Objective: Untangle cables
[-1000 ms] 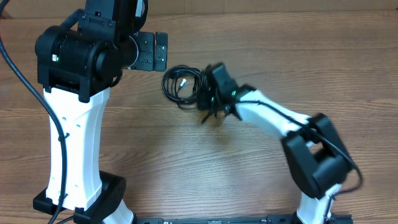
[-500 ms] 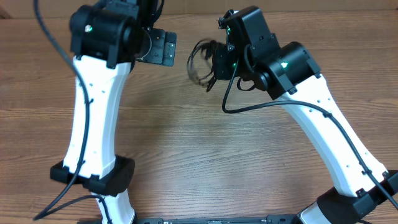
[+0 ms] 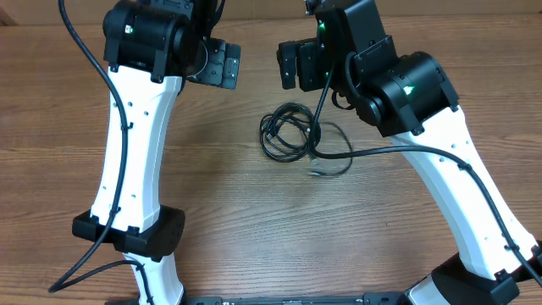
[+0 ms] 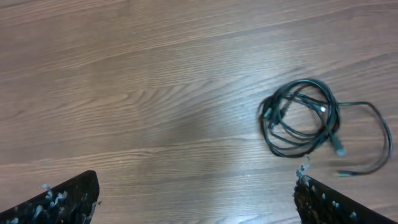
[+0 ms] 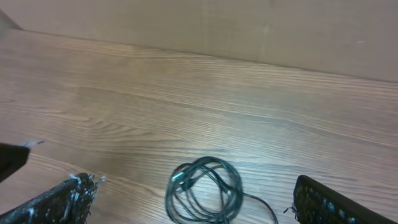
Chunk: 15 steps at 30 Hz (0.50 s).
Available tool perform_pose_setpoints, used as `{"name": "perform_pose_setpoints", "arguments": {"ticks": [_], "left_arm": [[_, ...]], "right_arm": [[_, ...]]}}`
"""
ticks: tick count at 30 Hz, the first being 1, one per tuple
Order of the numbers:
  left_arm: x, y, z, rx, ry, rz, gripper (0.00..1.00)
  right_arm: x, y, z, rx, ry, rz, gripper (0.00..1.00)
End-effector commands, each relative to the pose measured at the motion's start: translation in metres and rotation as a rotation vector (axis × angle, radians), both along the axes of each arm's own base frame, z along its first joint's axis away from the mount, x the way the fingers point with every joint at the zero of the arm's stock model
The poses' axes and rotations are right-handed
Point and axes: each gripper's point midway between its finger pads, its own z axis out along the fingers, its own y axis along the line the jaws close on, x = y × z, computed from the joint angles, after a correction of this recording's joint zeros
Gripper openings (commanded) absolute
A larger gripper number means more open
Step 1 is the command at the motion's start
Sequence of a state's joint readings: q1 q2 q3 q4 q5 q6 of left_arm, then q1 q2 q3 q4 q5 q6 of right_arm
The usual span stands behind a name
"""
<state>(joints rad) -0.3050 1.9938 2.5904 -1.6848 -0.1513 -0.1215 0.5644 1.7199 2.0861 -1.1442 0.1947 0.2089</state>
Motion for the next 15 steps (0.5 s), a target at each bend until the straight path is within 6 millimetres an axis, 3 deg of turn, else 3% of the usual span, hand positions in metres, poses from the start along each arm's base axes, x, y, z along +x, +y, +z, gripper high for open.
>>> {"name": "perform_pose_setpoints", "arguments": {"ticks": [1,4,7,10,15], "left_arm": [[-0.001,-0.02,0.002,-0.086,0.01,-0.097,1.0],[0.005,-0.038,-0.007,-0.161,0.036,-0.139,1.0],[0.017,-0.045,-0.027,-0.163,0.076,-0.142,1.0],[0.029,-0.053,-0.063,-0.143,0.159,-0.163,1.0],[0.046,-0.083,-0.143,-0.115,0.315,-0.302,1.0]], "right_arm": [[-0.001,-0.02,0.014,-0.05,-0.048,-0.071,1.0],[-0.001,-0.041,0.008,-0.137,-0.046,-0.152,1.0],[-0.003,-0.048,0.009,-0.159,-0.046,-0.174,1.0],[-0.01,-0.044,0.011,-0.121,-0.033,-0.158,1.0],[-0.019,-0.045,0.022,-0.087,-0.046,-0.14,1.0]]}}
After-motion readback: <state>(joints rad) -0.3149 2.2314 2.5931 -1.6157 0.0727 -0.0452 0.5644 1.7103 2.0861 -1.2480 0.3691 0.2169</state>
